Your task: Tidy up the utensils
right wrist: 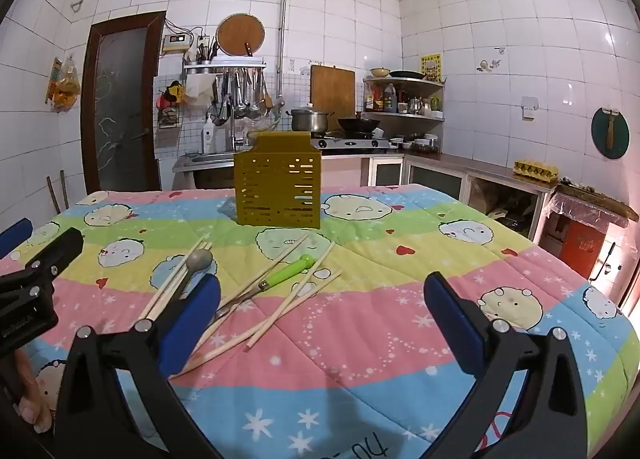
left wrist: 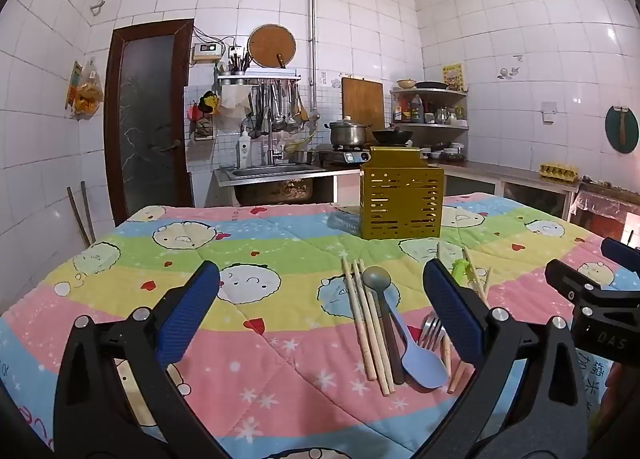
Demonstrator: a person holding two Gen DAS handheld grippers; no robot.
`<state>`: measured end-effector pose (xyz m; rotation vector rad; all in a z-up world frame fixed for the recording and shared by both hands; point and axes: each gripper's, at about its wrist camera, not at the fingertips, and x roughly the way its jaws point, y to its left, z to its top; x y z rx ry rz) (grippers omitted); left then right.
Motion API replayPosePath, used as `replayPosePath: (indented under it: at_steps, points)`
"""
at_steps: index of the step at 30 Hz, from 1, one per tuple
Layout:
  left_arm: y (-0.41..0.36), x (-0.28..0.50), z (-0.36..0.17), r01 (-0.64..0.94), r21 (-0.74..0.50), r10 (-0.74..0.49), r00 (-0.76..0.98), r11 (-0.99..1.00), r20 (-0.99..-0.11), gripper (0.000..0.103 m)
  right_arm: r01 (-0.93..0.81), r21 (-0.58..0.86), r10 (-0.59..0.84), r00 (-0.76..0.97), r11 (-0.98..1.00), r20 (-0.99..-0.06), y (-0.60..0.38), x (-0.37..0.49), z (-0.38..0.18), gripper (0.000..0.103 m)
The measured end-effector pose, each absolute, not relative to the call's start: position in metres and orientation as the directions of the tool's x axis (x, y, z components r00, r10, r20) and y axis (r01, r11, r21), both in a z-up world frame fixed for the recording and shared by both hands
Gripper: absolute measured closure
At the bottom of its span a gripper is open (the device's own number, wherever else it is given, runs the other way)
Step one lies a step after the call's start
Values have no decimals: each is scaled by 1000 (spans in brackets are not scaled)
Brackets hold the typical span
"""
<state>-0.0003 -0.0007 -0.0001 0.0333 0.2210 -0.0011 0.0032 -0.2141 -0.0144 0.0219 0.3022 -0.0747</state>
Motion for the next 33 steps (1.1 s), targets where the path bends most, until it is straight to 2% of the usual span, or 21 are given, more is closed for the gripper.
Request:
replayPosePath:
  at_steps: [33]
  points:
    - [2, 1, 1, 20, 17, -16, 974, 1000, -226, 5, 98, 7, -92, 955, 995, -281, -217, -4, -7, 4]
